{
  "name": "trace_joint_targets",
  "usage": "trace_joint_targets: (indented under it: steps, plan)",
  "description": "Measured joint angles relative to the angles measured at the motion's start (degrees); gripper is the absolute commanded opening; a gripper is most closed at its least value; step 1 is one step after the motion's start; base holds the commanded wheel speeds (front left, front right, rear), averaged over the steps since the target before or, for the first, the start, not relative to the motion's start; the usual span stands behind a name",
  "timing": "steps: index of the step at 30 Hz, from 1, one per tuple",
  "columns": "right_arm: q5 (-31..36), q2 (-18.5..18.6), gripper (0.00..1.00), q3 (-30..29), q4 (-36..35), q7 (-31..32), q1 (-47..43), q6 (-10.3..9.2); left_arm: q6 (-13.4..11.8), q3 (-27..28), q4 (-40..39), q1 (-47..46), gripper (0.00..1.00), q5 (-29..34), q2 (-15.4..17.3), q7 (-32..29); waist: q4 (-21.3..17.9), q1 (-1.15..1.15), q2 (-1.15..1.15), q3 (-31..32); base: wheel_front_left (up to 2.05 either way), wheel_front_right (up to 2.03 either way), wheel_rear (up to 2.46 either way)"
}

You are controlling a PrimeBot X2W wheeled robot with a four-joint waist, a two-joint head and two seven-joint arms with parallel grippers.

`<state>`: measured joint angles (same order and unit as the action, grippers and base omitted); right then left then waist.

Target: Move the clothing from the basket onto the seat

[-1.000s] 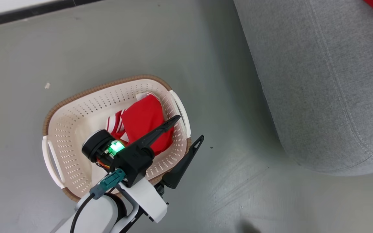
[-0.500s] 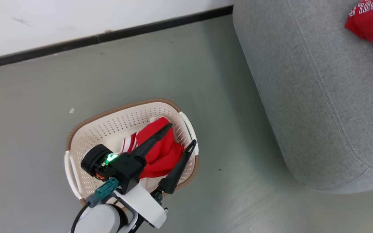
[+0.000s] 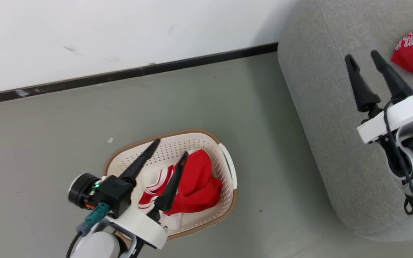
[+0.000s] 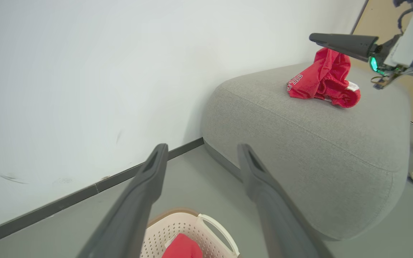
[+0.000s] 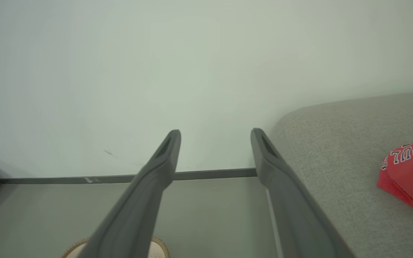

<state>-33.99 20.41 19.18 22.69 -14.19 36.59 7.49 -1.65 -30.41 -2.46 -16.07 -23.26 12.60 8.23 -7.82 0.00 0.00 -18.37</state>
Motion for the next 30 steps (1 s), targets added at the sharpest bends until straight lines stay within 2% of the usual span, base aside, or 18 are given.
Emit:
trace_joint_targets:
  steps: [4,13,19,30]
  plan:
    - [2.08,-0.81,1.00,0.29,-0.51,-0.01,-2.07,0.00,-1.64,2.13,1.93,0.88,1.00,-0.52,-0.11,1.72,1.56,0.00,0.00,1.64,0.00,0.00,0.00]
    - [6.16,-5.17,1.00,0.47,-4.49,-0.01,-7.94,0.00,-4.85,5.17,6.53,3.50,1.00,-1.85,-1.00,3.68,5.01,0.00,0.00,5.08,0.00,0.00,0.00]
    - [8.82,-6.37,1.00,-1.22,-5.53,-0.01,-12.80,0.00,-5.73,6.68,9.14,4.57,1.00,-2.35,-1.56,4.66,6.94,0.00,0.00,7.50,0.00,0.00,0.00]
    - [12.39,-6.80,1.00,-6.97,-5.98,-0.01,-20.64,0.00,-5.77,9.01,13.22,7.43,1.00,-3.70,-1.71,5.48,9.62,0.00,0.00,12.25,0.00,0.00,0.00]
